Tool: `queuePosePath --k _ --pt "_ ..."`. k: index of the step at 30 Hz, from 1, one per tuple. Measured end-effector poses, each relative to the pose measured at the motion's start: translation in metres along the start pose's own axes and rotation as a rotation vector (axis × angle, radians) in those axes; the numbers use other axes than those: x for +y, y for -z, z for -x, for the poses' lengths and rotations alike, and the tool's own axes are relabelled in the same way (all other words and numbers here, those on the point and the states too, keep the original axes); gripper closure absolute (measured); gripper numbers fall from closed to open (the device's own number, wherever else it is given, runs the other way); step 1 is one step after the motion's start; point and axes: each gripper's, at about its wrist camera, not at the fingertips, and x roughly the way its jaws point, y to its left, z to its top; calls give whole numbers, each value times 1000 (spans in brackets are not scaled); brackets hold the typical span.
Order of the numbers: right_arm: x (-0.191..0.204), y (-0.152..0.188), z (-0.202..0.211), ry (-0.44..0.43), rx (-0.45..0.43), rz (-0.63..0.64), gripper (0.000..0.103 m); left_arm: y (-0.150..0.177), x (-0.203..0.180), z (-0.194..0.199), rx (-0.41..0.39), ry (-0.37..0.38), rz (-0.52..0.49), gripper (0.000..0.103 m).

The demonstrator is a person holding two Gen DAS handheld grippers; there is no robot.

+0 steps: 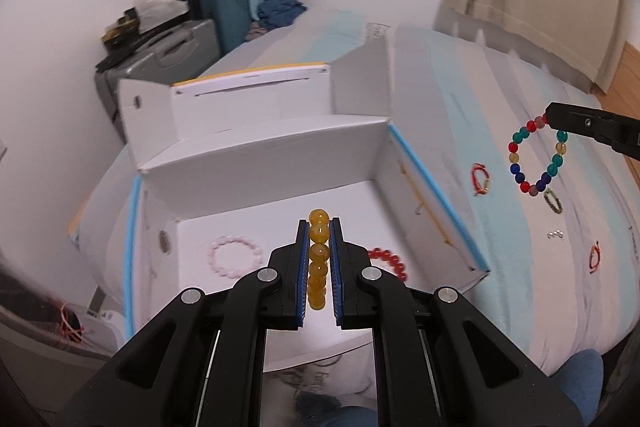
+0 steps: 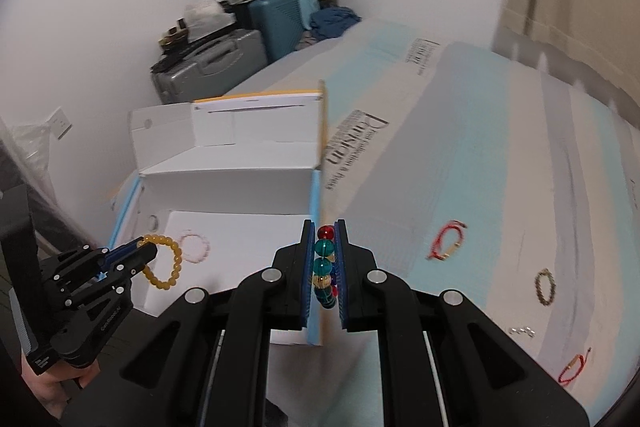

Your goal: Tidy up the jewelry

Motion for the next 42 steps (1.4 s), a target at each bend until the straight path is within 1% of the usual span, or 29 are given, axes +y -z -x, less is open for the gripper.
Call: queuePosePath --k 7,16,22,30,38,42 --pt "43 -5 -20 -50 16 49 94 8 35 2 13 -40 42 95" --pt "83 6 -58 -92 74 99 94 21 73 -12 54 -70 91 95" --pt "92 20 -87 -91 129 112 94 28 84 -31 93 -58 115 95" --pt "89 44 -122 -79 201 108 94 35 86 -64 166 -36 133 95" --pt "85 61 -151 -61 263 101 94 42 88 -91 233 -52 137 94" --pt "86 65 -160 -65 278 104 94 46 90 -100 255 -54 139 95"
